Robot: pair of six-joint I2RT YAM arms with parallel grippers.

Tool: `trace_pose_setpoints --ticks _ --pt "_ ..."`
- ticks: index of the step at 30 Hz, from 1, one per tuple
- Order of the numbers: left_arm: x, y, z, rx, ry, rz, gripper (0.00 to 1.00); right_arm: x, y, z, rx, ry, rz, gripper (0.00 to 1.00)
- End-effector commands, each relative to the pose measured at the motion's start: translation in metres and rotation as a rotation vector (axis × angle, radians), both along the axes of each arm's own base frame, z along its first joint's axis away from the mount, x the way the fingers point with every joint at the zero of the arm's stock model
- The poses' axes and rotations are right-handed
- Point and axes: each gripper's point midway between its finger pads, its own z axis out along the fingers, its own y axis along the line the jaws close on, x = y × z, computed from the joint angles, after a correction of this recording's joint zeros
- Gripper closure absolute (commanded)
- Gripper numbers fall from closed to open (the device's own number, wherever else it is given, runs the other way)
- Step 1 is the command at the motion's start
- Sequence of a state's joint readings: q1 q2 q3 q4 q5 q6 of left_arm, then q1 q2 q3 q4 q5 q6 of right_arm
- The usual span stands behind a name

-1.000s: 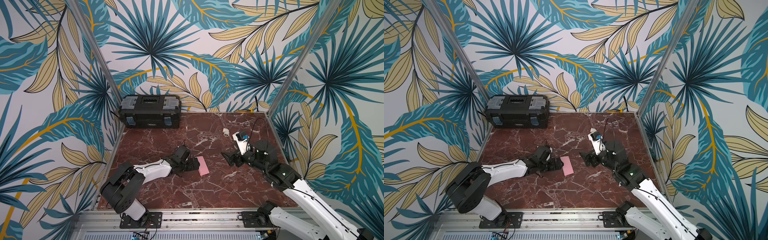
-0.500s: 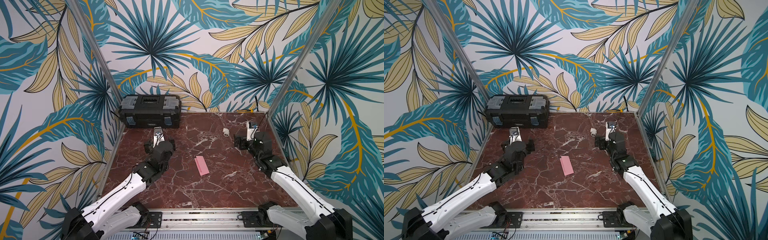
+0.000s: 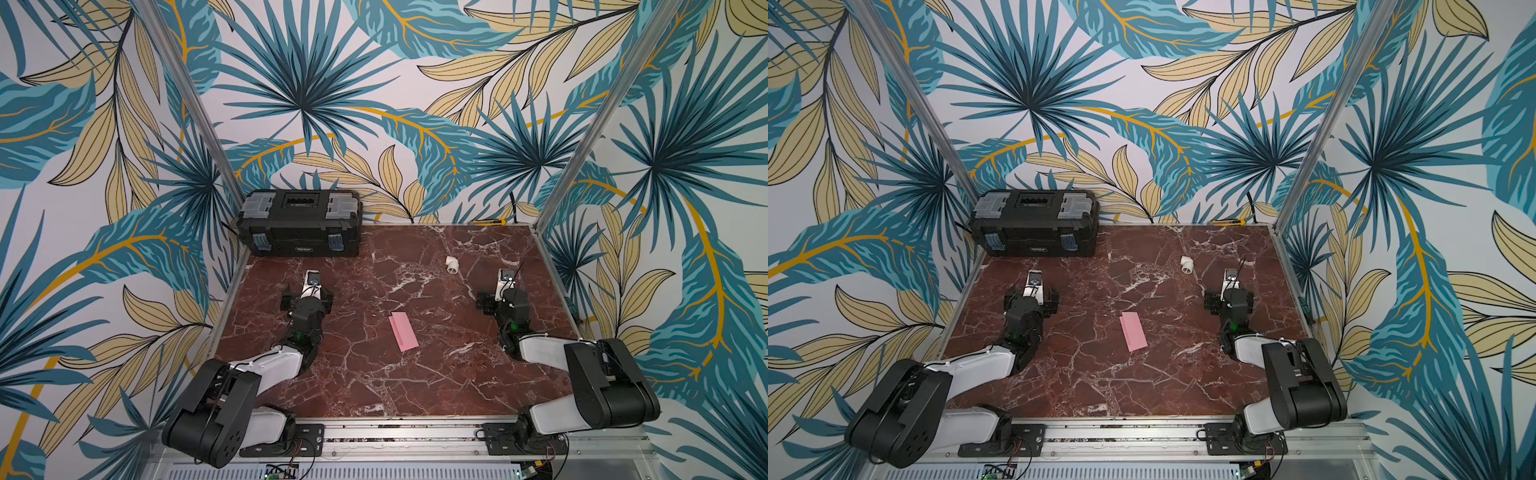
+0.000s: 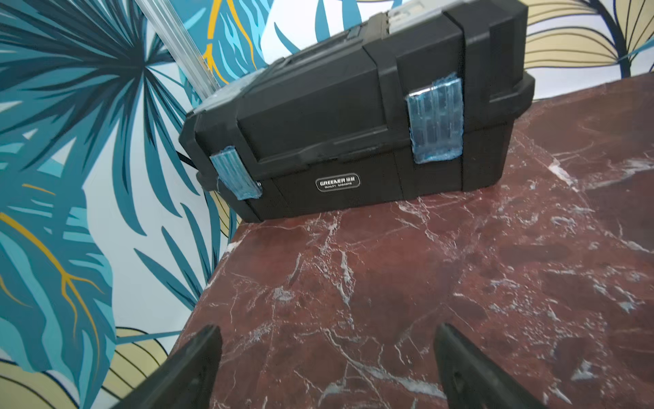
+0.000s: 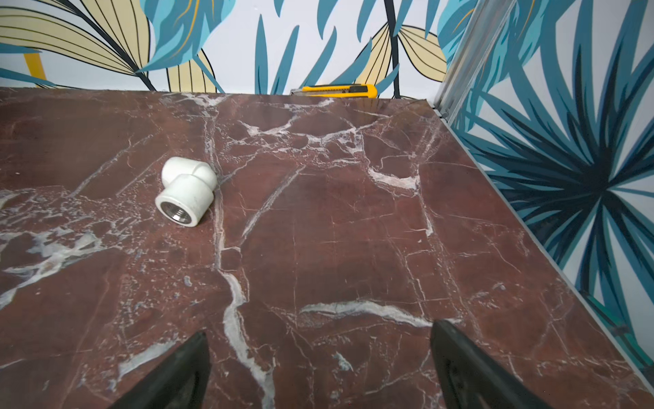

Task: Fold the square paper along the opposite sides
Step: Reset both arms

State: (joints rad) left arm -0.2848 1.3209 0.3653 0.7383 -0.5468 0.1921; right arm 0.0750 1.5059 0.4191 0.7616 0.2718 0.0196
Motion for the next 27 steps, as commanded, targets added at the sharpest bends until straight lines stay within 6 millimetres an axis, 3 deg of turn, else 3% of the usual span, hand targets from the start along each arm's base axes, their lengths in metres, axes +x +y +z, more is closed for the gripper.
trace_pose_setpoints --ticks 1,6,10,13,20,27 --pt "0.009 -0.011 0.030 -0.014 -0.112 -0.096 0.04 0.005 -0.002 0.014 0.036 -0.086 0.016 0.00" --pt "-0.003 -0.006 0.016 -0.054 -0.092 -0.071 0.04 0.006 -0.003 0.014 0.052 -0.086 0.027 0.00" --pt "-0.010 -0.002 -0.010 -0.063 -0.123 -0.065 0.04 0.006 -0.003 0.014 0.050 -0.086 0.028 0.00" --pt "-0.003 -0.005 -0.018 -0.069 -0.149 -0.104 0.01 0.005 -0.003 0.014 0.050 -0.086 0.027 0.00" --pt "0.028 0.003 -0.040 -0.162 0.049 -0.138 0.00 0.005 -0.003 0.014 0.050 -0.088 0.027 0.00" --pt "0.030 0.005 -0.041 -0.176 0.058 -0.142 0.00 0.005 -0.003 0.015 0.050 -0.088 0.028 0.00"
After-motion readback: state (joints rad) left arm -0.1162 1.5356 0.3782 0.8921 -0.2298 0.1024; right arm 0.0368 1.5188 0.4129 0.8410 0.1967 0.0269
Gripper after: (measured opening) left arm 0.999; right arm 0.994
